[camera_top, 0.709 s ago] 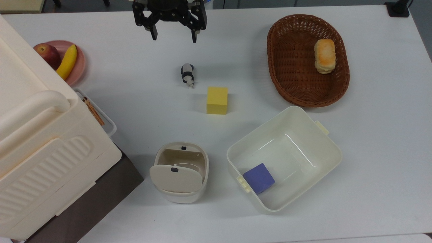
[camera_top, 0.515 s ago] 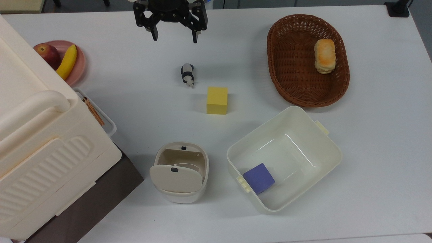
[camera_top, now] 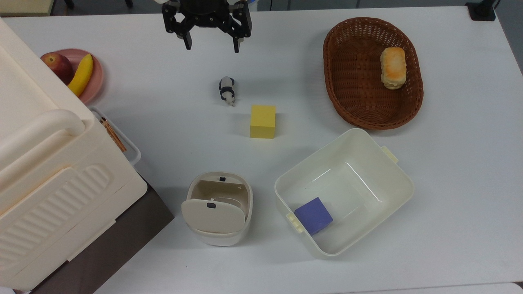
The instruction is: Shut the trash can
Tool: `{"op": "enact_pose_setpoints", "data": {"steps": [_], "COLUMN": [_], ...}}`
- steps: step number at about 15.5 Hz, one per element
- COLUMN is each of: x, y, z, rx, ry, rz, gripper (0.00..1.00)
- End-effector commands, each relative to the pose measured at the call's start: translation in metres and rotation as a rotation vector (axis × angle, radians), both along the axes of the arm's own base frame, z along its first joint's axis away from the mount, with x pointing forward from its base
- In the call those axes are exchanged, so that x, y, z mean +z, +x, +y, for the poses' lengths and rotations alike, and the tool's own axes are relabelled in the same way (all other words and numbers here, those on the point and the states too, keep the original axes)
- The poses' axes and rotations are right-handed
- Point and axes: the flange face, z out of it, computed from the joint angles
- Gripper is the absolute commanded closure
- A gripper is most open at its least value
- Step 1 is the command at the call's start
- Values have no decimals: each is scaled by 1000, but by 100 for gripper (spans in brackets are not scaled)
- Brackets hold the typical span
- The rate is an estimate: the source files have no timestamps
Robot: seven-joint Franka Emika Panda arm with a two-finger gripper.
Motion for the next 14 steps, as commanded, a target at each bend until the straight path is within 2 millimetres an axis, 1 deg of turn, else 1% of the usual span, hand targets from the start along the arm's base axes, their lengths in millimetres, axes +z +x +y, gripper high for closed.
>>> {"op": "enact_pose_setpoints", "data": {"steps": [1,14], "x": [3,4], "y": [-2,-1], "z": [0,-3], "rx": [13,18], "ry": [14,8], "rz": [3,-5], "gripper": [0,0]}}
